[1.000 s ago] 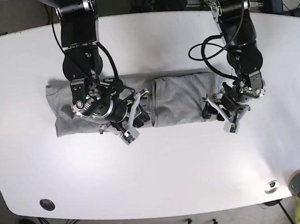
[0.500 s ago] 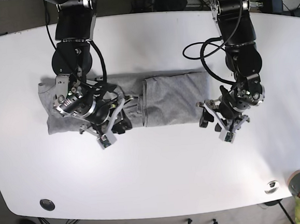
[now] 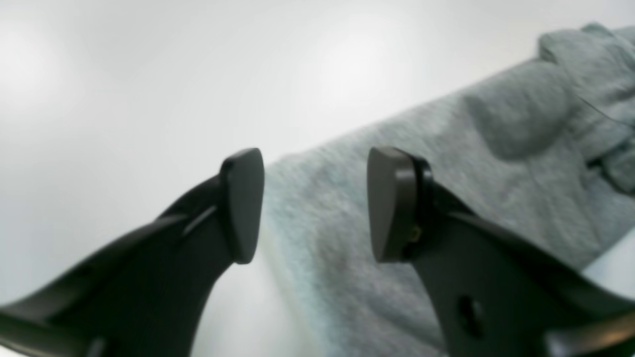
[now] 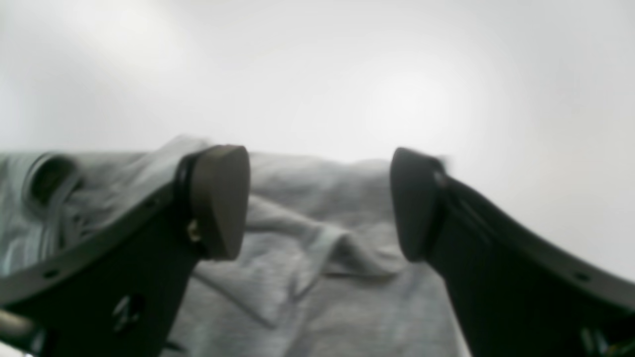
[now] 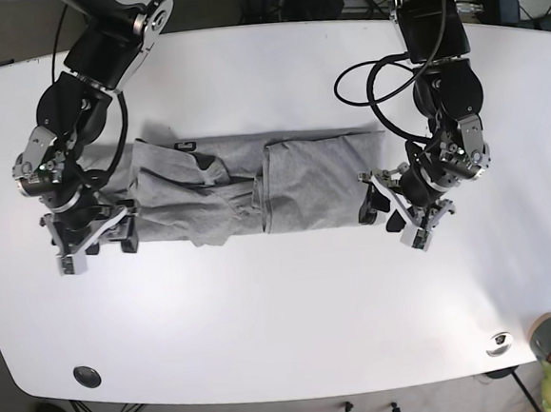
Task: Fold the T-shirt properly
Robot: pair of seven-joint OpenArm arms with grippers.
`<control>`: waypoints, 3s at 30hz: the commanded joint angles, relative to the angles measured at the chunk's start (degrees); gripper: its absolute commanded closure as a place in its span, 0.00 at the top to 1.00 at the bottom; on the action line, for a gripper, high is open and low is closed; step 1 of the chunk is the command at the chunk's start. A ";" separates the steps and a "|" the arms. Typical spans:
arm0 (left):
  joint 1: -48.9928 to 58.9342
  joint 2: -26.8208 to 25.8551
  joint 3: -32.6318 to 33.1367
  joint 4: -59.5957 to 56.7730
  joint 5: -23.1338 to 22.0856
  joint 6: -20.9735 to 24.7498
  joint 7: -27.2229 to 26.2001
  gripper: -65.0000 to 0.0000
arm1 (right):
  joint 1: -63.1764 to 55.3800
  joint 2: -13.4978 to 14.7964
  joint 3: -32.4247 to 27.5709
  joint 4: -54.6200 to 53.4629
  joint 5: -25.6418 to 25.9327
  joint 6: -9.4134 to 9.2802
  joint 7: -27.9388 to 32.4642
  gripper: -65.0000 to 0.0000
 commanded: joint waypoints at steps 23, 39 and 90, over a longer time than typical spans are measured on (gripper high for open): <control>1.21 -2.99 -0.31 -4.65 -1.27 -6.31 -1.77 0.00 | 3.95 20.23 12.03 -35.64 28.10 0.53 0.24 0.66; 1.48 -2.99 0.04 -10.80 -1.27 -6.31 -4.32 0.00 | -0.53 19.62 12.12 -35.82 27.13 0.62 0.33 0.66; 2.00 -3.17 0.13 -11.06 2.77 -6.31 -4.32 0.00 | -2.11 9.42 5.62 -18.85 21.33 0.09 0.77 0.04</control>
